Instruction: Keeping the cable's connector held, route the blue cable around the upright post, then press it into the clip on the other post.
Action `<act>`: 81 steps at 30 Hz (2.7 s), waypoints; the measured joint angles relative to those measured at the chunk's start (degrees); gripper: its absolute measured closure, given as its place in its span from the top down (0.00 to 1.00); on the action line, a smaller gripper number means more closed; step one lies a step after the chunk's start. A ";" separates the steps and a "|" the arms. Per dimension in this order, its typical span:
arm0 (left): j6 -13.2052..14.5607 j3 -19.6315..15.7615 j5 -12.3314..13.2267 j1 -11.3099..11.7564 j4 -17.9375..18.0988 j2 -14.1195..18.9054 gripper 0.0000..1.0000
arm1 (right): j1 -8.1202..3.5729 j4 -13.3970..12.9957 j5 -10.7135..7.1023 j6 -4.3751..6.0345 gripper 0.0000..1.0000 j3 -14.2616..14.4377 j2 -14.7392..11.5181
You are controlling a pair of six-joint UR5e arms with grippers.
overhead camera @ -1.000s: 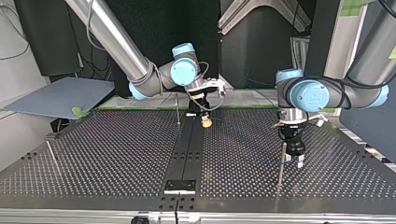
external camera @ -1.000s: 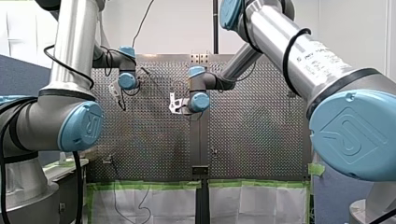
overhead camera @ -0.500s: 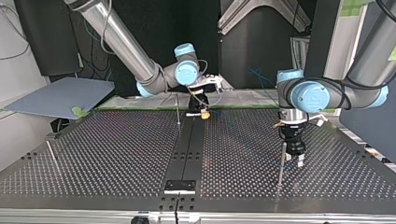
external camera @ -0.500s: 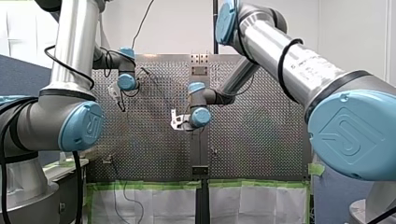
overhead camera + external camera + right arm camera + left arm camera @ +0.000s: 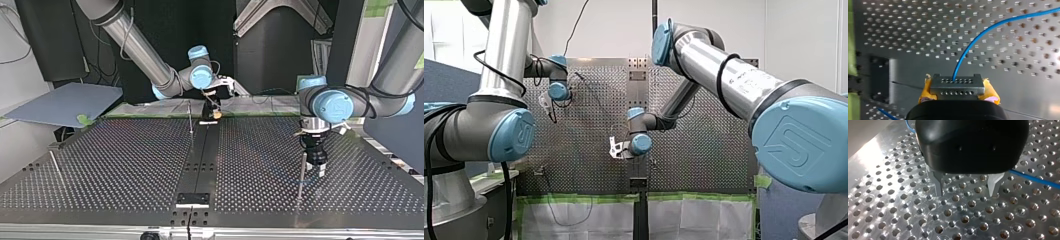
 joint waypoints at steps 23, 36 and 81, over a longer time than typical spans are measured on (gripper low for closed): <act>-0.28 0.01 0.60 0.46 0.19 -0.03 0.87 | -0.39 -3.57 0.83 -0.48 0.00 1.68 8.01; -0.44 0.00 0.47 0.78 0.22 -0.07 0.87 | -2.12 -6.76 1.00 0.19 0.00 1.67 11.48; -0.54 0.00 0.34 0.92 0.28 -0.05 0.87 | -8.06 -15.55 3.25 2.97 0.00 4.19 22.13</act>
